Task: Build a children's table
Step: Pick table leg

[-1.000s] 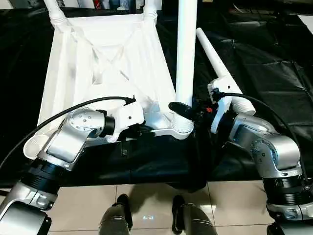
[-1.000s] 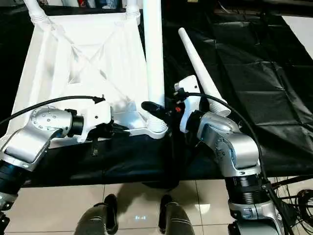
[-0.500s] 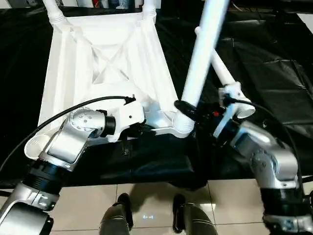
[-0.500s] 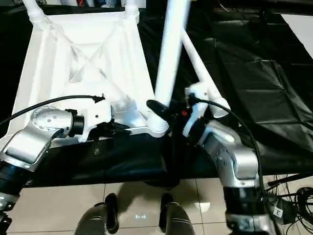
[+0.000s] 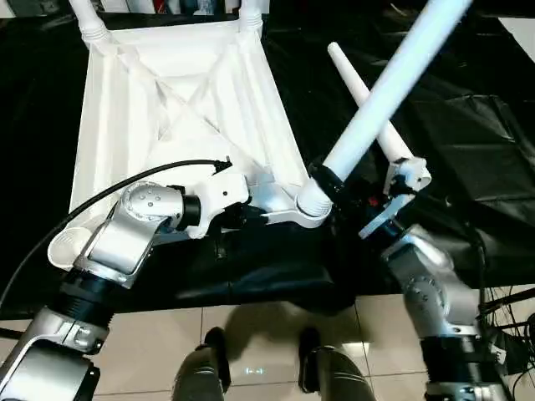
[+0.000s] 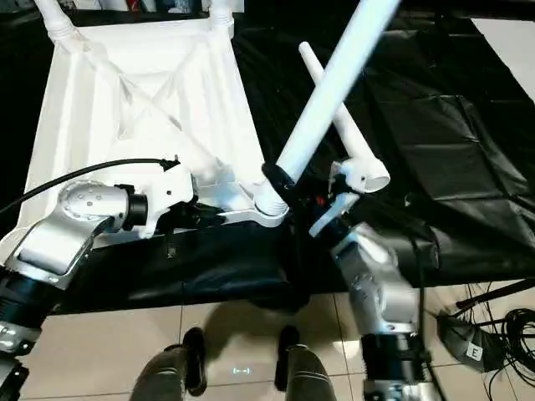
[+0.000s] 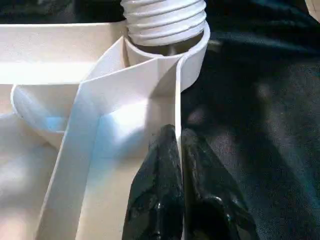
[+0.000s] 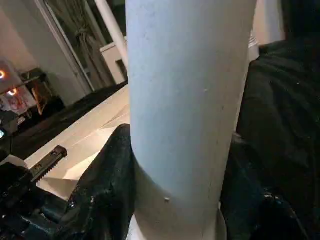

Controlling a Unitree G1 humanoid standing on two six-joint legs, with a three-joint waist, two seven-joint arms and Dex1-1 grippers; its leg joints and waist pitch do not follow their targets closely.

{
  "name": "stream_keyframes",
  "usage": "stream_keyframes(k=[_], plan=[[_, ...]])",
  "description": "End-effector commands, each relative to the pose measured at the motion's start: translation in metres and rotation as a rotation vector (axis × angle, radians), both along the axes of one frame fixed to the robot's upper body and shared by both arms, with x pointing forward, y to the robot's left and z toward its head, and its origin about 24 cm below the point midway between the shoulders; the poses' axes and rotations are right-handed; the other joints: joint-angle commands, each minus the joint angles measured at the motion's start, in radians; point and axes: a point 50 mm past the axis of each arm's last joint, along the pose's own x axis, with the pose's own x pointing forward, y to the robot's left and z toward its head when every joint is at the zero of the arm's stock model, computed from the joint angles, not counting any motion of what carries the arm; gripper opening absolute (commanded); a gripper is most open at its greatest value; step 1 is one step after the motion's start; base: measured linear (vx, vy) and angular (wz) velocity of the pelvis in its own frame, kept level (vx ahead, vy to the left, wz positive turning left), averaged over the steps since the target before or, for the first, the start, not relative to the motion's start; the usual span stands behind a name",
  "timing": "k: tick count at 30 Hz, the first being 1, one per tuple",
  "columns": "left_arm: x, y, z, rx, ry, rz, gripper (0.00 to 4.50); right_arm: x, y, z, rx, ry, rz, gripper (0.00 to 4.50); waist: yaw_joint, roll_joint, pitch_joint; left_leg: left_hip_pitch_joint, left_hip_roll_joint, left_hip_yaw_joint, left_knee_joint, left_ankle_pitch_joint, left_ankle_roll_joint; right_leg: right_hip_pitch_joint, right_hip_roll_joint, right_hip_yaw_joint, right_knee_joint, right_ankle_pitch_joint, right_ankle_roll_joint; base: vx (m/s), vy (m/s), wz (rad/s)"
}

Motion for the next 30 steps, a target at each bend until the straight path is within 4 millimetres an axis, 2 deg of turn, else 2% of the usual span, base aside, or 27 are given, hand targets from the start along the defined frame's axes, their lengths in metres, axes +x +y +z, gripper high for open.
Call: stream_keyframes(k=[1,4,6,7,8,9,10,11,12,13,14,15,16,17,18,19,21,22,24,27,28,30], plan=[[0.002,-0.001,0.002,-0.053,-0.023,0.025,0.0,-0.01,-0.014,-0.041,-0.05,0.165,-0.059,1.88,-0.01,0.008,-0.053,0.061,0.056,-0.05,-0.077,-0.585,-0.022,0.017,-0.074,0.015,-0.086,-0.729,-0.053,0.0,0.0,0.0],[0.003,-0.001,0.003,-0.062,-0.027,0.03,0.0,-0.015,-0.014,-0.049,-0.036,0.158,-0.078,1.88,-0.013,0.013,-0.052,0.065,0.058,-0.051,-0.082,-0.621,-0.024,0.017,-0.067,0.004,-0.089,-0.728,-0.047,0.0,0.0,0.0],[0.004,-0.001,0.003,-0.065,-0.034,0.037,0.0,-0.017,-0.014,-0.05,-0.03,0.145,-0.101,1.87,-0.015,0.018,-0.051,0.069,0.062,-0.05,-0.093,-0.673,-0.029,0.02,-0.054,-0.011,-0.089,-0.687,-0.048,0.0,0.0,0.0],[0.004,-0.001,0.003,-0.065,-0.036,0.038,0.0,-0.018,-0.014,-0.052,-0.037,0.134,-0.113,1.87,-0.015,0.03,-0.047,0.047,0.077,-0.04,-0.141,-0.774,-0.039,0.042,-0.019,-0.042,-0.05,-0.592,-0.052,0.0,0.0,0.0],[0.005,-0.001,0.004,-0.067,-0.04,0.044,0.0,-0.019,-0.014,-0.054,-0.045,0.118,-0.128,1.87,-0.008,0.037,-0.046,0.016,0.092,-0.029,-0.183,-0.826,-0.045,0.068,0.001,-0.047,0.017,-0.505,-0.062,0.0,0.0,0.0],[0.005,-0.001,0.004,-0.068,-0.04,0.045,0.0,-0.021,-0.014,-0.055,-0.051,0.108,-0.137,1.87,0.073,0.063,-0.047,-0.043,0.104,0.048,-0.234,-0.871,-0.08,0.09,0.026,-0.031,0.194,-0.243,-0.105,-0.06,-0.05,0.25],[0.006,-0.001,0.004,-0.069,-0.041,0.046,0.0,-0.022,-0.014,-0.057,-0.059,0.1,-0.147,1.87,0.045,0.02,-0.062,0.008,0.086,0.062,-0.211,-0.747,-0.054,0.061,0.013,0.021,0.162,-0.278,-0.081,0.031,-0.155,0.49],[0.006,-0.001,0.005,-0.07,-0.043,0.048,0.0,-0.023,-0.013,-0.058,-0.061,0.097,-0.153,1.87,0.046,-0.046,-0.059,0.149,0.015,0.036,-0.004,-0.437,-0.07,-0.071,-0.078,0.075,-0.066,-0.766,-0.028,0.051,-0.144,0.43],[0.006,-0.001,0.005,-0.071,-0.044,0.049,0.0,-0.024,-0.013,-0.059,-0.062,0.095,-0.157,1.87,0.035,-0.045,-0.053,0.105,-0.005,-0.021,0.048,-0.196,0.007,-0.036,-0.137,0.117,-0.087,-0.876,-0.053,0.161,-0.144,0.09],[0.006,-0.001,0.005,-0.069,-0.044,0.047,0.0,-0.025,-0.012,-0.06,-0.076,0.097,-0.149,1.87,0.042,-0.019,-0.055,-0.016,0.007,-0.081,0.005,0.025,0.032,0.088,-0.132,0.103,-0.019,-0.743,-0.086,0.095,-0.051,-0.2],[0.005,0.0,0.005,-0.065,-0.043,0.044,0.0,-0.026,-0.01,-0.063,-0.111,0.096,-0.129,1.87,0.044,0.007,-0.065,0.008,0.032,-0.077,-0.024,0.009,0.009,0.069,-0.102,0.083,-0.003,-0.619,-0.116,0.095,-0.051,-0.2],[0.005,0.0,0.005,-0.059,-0.04,0.039,0.0,-0.025,-0.009,-0.064,-0.147,0.098,-0.111,1.87,0.023,0.009,-0.071,0.054,0.049,-0.058,-0.04,-0.158,0.011,0.023,-0.041,0.067,0.013,-0.409,-0.168,0.0,0.0,0.0],[0.005,0.001,0.005,-0.053,-0.04,0.036,0.0,-0.024,-0.009,-0.063,-0.172,0.099,-0.097,1.87,0.008,0.007,-0.066,0.045,0.048,-0.057,-0.048,-0.237,0.01,0.031,-0.035,0.066,0.017,-0.378,-0.189,-0.011,-0.028,0.19],[0.005,0.002,0.005,-0.049,-0.04,0.034,0.0,-0.023,-0.009,-0.063,-0.188,0.1,-0.087,1.87,0.005,0.008,-0.075,0.05,0.047,-0.046,-0.049,-0.307,0.011,0.042,-0.041,0.069,0.016,-0.365,-0.217,-0.011,-0.028,0.19],[0.005,0.002,0.005,-0.047,-0.04,0.033,0.0,-0.022,-0.01,-0.062,-0.202,0.105,-0.081,1.87,-0.001,0.004,-0.075,0.043,0.045,-0.04,-0.051,-0.325,0.021,0.047,-0.045,0.07,0.008,-0.405,-0.215,0.0,0.0,0.0],[0.005,0.002,0.005,-0.043,-0.039,0.029,0.0,-0.02,-0.01,-0.061,-0.225,0.101,-0.059,1.87,-0.003,0.002,-0.073,0.037,0.044,-0.039,-0.052,-0.333,0.022,0.048,-0.05,0.072,0.0,-0.472,-0.193,0.0,0.0,0.0],[0.005,0.002,0.005,-0.029,-0.037,0.015,0.0,-0.016,-0.009,-0.055,-0.288,0.09,0.013,1.87,-0.004,0.0,-0.073,0.029,0.043,-0.043,-0.054,-0.321,0.024,0.054,-0.051,0.072,-0.004,-0.539,-0.157,0.0,0.0,0.0],[0.004,0.002,0.005,-0.024,-0.037,0.011,0.0,-0.014,-0.01,-0.053,-0.309,0.098,0.034,1.87,-0.005,-0.002,-0.075,0.029,0.043,-0.042,-0.055,-0.312,0.025,0.055,-0.051,0.072,-0.005,-0.544,-0.149,0.0,0.0,0.0],[0.004,0.001,0.004,-0.017,-0.036,0.002,0.0,-0.012,-0.009,-0.047,-0.346,0.088,0.104,1.87,-0.006,0.001,-0.076,0.03,0.045,-0.042,-0.056,-0.306,0.028,0.05,-0.052,0.072,-0.007,-0.552,-0.137,0.0,0.0,0.0],[0.004,0.001,0.003,-0.001,-0.034,-0.009,0.0,-0.009,-0.01,-0.038,-0.404,0.085,0.194,1.87,-0.008,-0.008,-0.086,0.027,0.047,-0.039,-0.054,-0.259,0.041,0.057,-0.048,0.07,0.001,-0.442,-0.16,0.0,0.0,0.0],[0.004,0.001,0.002,0.008,-0.035,-0.013,0.0,-0.008,-0.01,-0.036,-0.422,0.089,0.228,1.87,-0.008,-0.007,-0.085,0.028,0.047,-0.039,-0.054,-0.25,0.045,0.058,-0.045,0.069,0.003,-0.419,-0.168,0.0,0.0,0.0],[0.004,0.001,0.002,0.008,-0.034,-0.015,0.0,-0.008,-0.009,-0.032,-0.442,0.089,0.275,1.87,-0.008,-0.011,-0.088,0.032,0.046,-0.03,-0.048,-0.237,0.058,0.055,-0.045,0.073,0.006,-0.37,-0.186,0.0,0.0,0.0]])
